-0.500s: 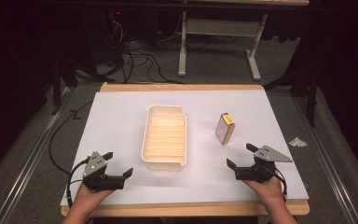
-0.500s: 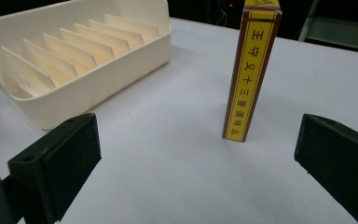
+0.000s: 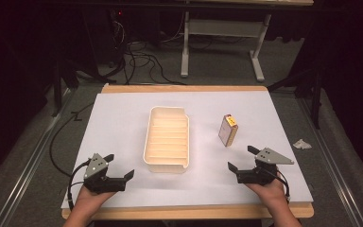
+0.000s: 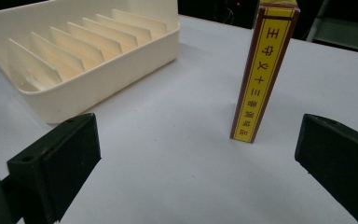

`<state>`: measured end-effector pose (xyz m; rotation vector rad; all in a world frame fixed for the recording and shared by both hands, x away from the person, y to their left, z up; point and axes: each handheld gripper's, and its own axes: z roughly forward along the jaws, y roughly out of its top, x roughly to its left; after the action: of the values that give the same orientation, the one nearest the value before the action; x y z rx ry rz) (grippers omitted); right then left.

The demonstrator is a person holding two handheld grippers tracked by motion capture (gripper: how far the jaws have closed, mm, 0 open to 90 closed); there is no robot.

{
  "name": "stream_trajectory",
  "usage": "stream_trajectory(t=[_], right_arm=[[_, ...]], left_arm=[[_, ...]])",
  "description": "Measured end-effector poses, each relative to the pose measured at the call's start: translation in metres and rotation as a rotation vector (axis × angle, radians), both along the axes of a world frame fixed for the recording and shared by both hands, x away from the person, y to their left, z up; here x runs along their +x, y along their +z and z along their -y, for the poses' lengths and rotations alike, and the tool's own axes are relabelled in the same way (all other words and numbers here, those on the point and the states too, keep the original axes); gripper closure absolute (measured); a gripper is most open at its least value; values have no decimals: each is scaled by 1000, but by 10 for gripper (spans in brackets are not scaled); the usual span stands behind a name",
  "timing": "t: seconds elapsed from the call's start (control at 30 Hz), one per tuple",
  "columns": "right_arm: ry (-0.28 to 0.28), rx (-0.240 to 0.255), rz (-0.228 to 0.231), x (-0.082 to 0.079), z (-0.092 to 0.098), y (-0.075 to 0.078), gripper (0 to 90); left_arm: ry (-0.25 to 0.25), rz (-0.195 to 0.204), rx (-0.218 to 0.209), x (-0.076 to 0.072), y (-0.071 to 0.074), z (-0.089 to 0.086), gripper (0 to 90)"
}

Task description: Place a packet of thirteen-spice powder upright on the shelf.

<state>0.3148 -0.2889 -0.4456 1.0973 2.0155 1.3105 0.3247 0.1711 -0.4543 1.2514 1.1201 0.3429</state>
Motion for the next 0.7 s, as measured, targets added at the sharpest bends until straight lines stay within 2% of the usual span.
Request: stream_trajectory(t=[0.7], right_arm=[[-13,1,12,0,0,5,0]], left_arm=[[-3,2,4,-1,0,-1,31]])
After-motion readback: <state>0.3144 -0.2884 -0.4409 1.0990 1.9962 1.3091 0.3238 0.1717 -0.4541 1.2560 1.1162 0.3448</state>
